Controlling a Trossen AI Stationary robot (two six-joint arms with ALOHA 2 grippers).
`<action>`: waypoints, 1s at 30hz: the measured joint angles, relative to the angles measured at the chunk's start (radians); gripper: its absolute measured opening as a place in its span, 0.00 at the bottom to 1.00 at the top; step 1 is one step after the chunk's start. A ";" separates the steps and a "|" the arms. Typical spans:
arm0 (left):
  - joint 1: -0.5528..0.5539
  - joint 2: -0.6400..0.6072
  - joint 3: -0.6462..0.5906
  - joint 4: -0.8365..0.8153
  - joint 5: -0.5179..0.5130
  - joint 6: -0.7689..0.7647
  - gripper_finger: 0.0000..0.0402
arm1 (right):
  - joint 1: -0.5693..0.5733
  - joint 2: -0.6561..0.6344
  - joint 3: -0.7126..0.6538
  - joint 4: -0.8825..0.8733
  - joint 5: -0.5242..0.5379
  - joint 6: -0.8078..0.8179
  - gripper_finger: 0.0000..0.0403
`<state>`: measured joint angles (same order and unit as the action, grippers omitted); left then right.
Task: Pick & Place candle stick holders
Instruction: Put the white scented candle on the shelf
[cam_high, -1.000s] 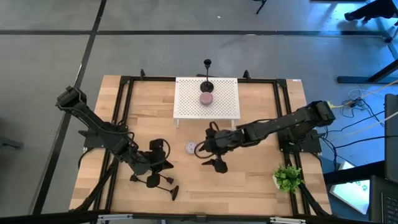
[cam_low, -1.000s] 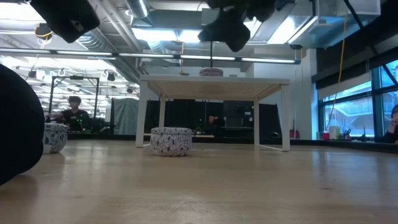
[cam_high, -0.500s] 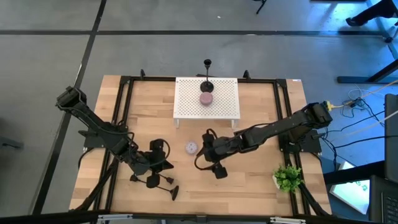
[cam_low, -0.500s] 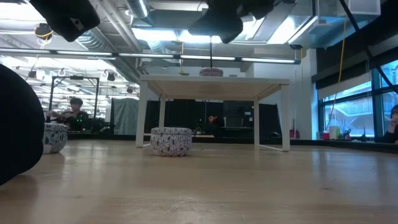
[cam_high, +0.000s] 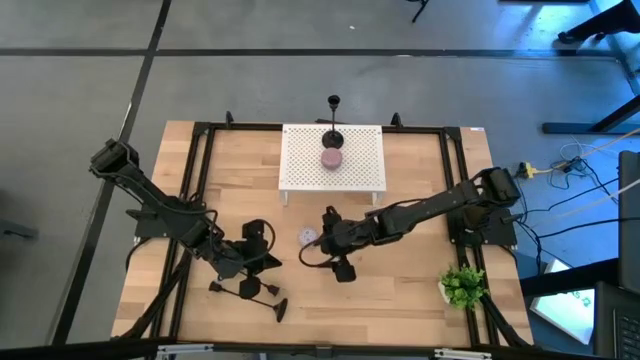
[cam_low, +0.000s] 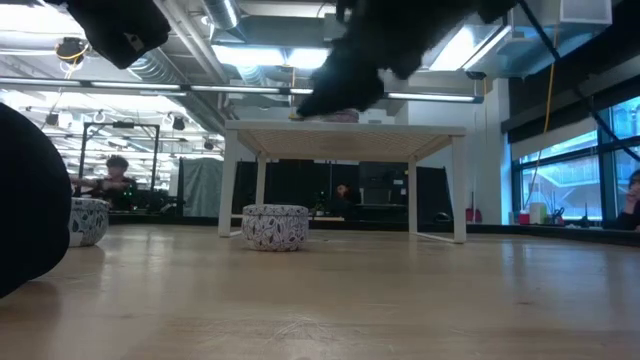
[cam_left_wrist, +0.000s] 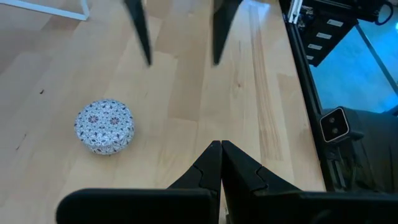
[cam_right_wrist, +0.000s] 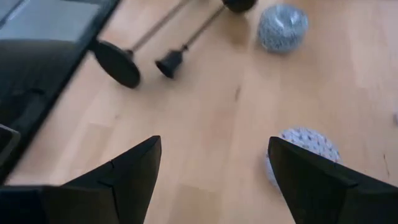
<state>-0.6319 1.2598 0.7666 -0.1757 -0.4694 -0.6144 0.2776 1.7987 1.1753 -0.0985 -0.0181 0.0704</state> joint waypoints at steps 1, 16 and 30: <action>0.000 0.000 0.000 0.000 0.001 0.000 0.00 | -0.006 0.011 0.004 -0.013 0.009 -0.002 0.74; 0.000 0.000 0.000 0.033 0.014 0.043 0.01 | -0.054 0.041 0.015 0.016 0.085 0.176 0.75; 0.000 0.000 0.000 0.053 0.017 0.076 0.01 | -0.079 0.099 0.015 0.044 0.097 0.124 0.75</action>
<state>-0.6319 1.2598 0.7662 -0.1230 -0.4522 -0.5384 0.1982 1.8979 1.1906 -0.0545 0.0793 0.1946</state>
